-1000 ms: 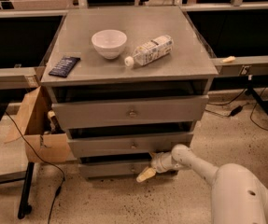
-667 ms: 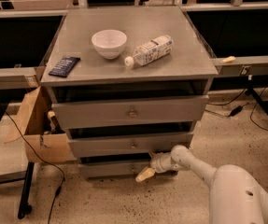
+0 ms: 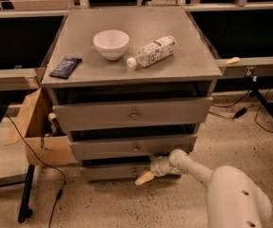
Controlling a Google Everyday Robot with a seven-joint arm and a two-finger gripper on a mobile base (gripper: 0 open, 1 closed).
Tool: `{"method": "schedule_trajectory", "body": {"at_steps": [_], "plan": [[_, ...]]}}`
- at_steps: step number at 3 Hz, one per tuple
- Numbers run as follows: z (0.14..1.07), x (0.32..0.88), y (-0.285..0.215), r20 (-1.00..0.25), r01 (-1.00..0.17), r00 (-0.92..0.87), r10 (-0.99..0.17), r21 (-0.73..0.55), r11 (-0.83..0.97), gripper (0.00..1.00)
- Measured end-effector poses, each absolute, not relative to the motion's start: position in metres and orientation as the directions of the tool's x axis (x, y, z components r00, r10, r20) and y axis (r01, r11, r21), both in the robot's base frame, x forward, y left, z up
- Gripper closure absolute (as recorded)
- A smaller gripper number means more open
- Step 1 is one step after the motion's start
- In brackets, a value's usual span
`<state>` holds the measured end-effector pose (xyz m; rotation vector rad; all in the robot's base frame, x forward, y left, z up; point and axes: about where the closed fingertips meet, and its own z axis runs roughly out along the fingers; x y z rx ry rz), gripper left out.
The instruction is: Open bottom drawer
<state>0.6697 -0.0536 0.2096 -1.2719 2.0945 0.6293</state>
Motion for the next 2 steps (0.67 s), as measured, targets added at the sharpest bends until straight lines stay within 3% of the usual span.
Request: {"method": "schedule_trajectory", "body": {"at_steps": [1, 2], "plan": [[0.2016, 0.6694, -0.0529, -0.697, -0.897, -0.367, -0.616, 0.09, 0.432, 0.16], [0.2008, 0.669, -0.0529, -0.694, -0.898, -0.367, -0.62, 0.091, 0.43, 0.39]]}}
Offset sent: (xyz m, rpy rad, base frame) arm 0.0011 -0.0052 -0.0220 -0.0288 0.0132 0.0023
